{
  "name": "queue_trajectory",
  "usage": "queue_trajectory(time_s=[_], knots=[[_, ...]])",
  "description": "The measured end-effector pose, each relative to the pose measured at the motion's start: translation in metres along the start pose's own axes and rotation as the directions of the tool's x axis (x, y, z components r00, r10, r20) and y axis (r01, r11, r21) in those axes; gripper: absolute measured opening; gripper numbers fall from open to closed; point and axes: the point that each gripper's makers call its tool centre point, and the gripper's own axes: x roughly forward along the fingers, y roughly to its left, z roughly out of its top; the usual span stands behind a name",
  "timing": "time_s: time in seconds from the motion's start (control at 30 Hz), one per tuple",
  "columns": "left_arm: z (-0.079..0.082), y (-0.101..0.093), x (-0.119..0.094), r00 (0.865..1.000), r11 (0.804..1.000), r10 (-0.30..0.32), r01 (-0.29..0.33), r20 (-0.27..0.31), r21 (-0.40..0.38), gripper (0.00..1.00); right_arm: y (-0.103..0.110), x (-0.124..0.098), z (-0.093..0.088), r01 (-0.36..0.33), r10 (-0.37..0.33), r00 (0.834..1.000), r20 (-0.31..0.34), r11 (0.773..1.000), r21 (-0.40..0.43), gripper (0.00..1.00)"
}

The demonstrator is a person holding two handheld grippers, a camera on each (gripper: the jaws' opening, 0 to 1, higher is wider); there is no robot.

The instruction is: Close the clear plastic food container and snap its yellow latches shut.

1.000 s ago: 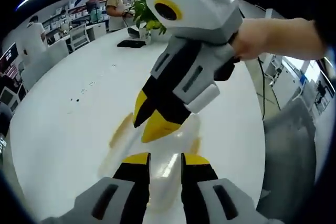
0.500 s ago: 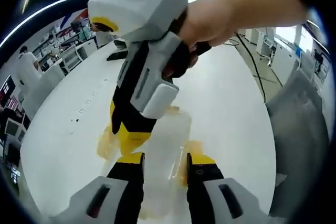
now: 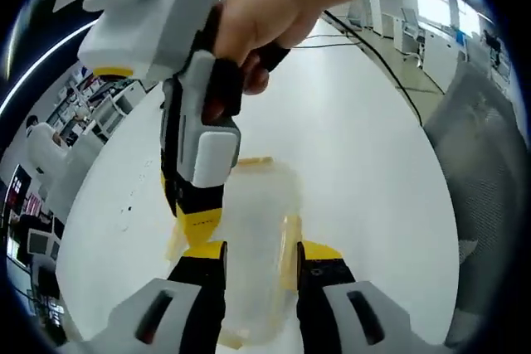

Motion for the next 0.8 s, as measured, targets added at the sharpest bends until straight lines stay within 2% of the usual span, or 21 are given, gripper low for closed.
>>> queue_trajectory(time_s=[0.2,0.43,0.5,0.8], knots=[[-0.001,-0.002,0.001,1.0,1.0,-0.004,0.004,-0.001,0.009,0.26,-0.001,0.004,-0.001,-0.009,0.006,0.999,-0.04,0.998,-0.067,0.28],[-0.002,-0.005,0.003,1.0,1.0,-0.016,0.016,0.003,0.008,0.27,0.001,0.008,-0.002,-0.067,0.058,0.995,-0.086,0.992,-0.103,0.3],[-0.001,-0.005,0.004,1.0,1.0,-0.021,0.021,0.008,0.01,0.27,0.004,0.01,-0.004,-0.115,0.1,0.988,-0.119,0.985,-0.129,0.31],[0.0,-0.004,0.007,0.999,0.999,-0.035,0.035,0.009,0.04,0.27,0.006,0.014,-0.002,-0.214,0.173,0.96,-0.219,0.96,-0.18,0.3]])
